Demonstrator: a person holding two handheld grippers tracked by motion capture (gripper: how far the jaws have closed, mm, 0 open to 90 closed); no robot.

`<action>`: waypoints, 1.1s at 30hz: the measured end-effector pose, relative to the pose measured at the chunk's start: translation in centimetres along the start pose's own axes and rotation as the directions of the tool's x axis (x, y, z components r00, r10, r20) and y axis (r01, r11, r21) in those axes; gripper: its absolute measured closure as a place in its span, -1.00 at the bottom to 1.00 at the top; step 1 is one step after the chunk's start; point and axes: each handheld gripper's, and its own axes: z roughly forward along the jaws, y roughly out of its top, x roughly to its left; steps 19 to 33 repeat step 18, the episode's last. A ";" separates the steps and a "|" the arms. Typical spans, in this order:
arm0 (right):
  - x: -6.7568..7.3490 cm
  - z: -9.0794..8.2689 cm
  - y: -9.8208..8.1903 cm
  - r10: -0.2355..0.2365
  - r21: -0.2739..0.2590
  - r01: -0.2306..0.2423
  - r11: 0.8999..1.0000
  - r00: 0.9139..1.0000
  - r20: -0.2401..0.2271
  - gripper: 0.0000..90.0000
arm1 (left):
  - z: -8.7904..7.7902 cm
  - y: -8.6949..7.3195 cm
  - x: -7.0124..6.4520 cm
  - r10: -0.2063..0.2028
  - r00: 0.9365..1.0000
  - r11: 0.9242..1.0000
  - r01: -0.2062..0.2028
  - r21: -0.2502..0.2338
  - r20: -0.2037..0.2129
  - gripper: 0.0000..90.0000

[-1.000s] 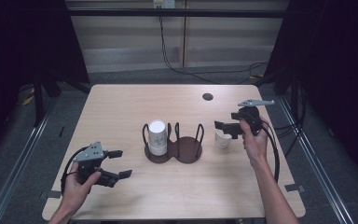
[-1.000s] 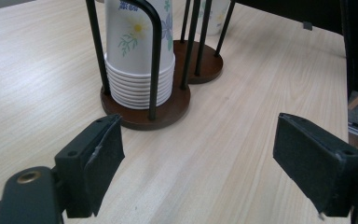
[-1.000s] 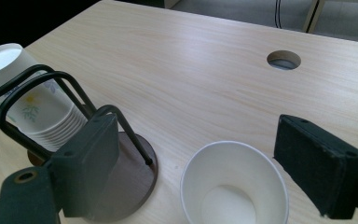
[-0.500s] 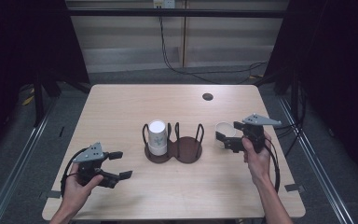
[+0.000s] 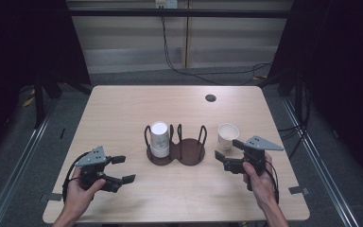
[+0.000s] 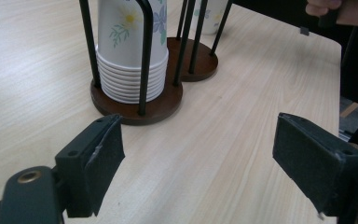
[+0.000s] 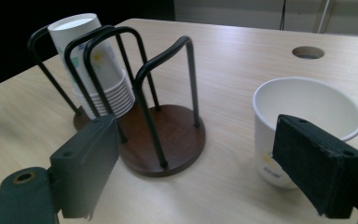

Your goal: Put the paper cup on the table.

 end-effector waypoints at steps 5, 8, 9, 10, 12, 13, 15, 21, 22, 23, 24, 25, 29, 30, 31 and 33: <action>1.2 -0.5 -0.7 -0.010 -0.017 0.010 1.000 1.000 -0.020 -0.69 | -0.2 -0.1 -0.2 -0.005 1.000 1.000 0.005 -0.005 -0.018 -0.64; 1.8 -0.6 -1.5 -0.009 -0.043 0.008 0.999 1.000 -0.030 -0.69 | -0.1 -0.3 -0.3 -0.011 1.000 1.000 0.011 -0.019 -0.023 -0.64; 1.9 -0.5 -1.8 -0.011 -0.043 0.009 0.999 0.999 -0.037 -0.69 | 0.0 -0.3 -0.4 -0.015 1.000 1.000 0.015 -0.022 -0.023 -0.64; 2.0 -0.3 -2.1 -0.012 -0.036 0.010 0.999 0.999 -0.033 -0.69 | 0.1 -0.4 -0.4 -0.011 1.000 1.000 0.011 -0.014 -0.025 -0.64; 2.1 -0.1 -2.5 -0.010 -0.021 0.009 1.000 0.999 -0.038 -0.69 | 0.3 -0.5 -0.5 -0.007 1.000 1.000 0.006 -0.013 -0.024 -0.64; 2.1 0.0 -2.5 -0.007 -0.026 0.006 1.000 0.999 -0.035 -0.69 | 0.4 -0.5 -0.6 -0.007 1.000 1.000 0.006 -0.009 -0.025 -0.64; 1.9 -0.1 -2.4 0.003 -0.036 -0.004 0.999 1.000 -0.028 -0.69 | 0.5 -0.6 -0.7 0.001 1.000 1.000 -0.001 -0.001 -0.026 -0.64; 1.7 0.0 -2.7 0.000 -0.034 -0.001 0.999 1.000 -0.019 -0.70 | 0.7 -0.7 -0.8 0.000 1.000 1.000 -0.001 -0.005 -0.020 -0.64; 1.7 0.0 -2.7 0.000 -0.034 -0.001 0.999 1.000 -0.019 -0.70 | 0.7 -0.7 -0.8 0.000 1.000 1.000 -0.001 -0.005 -0.020 -0.64; 1.7 0.0 -2.7 0.000 -0.034 -0.001 0.999 1.000 -0.019 -0.70 | 0.7 -0.7 -0.8 0.000 1.000 1.000 -0.001 -0.005 -0.020 -0.64; 1.7 0.0 -2.7 0.000 -0.034 -0.001 0.999 1.000 -0.019 -0.70 | 0.7 -0.7 -0.8 0.000 1.000 1.000 -0.001 -0.005 -0.020 -0.64; 1.7 0.0 -2.7 0.000 -0.034 -0.001 0.999 1.000 -0.019 -0.70 | 0.7 -0.7 -0.8 0.000 1.000 1.000 -0.001 -0.005 -0.020 -0.64; 1.7 0.0 -2.7 0.000 -0.034 -0.001 0.999 1.000 -0.019 -0.70 | 0.7 -0.7 -0.8 0.000 1.000 1.000 -0.001 -0.005 -0.020 -0.64; 1.7 0.0 -2.7 0.000 -0.034 -0.001 0.999 1.000 -0.019 -0.70 | 0.7 -0.7 -0.8 0.000 1.000 1.000 -0.001 -0.005 -0.020 -0.64; 1.7 0.0 -2.7 0.000 -0.034 -0.001 0.999 1.000 -0.019 -0.70 | 0.7 -0.7 -0.8 0.000 1.000 1.000 -0.001 -0.005 -0.020 -0.64; 1.7 0.0 -2.7 0.000 -0.034 -0.001 0.999 1.000 -0.019 -0.70 | 0.7 -0.7 -0.8 0.000 1.000 1.000 -0.001 -0.005 -0.020 -0.64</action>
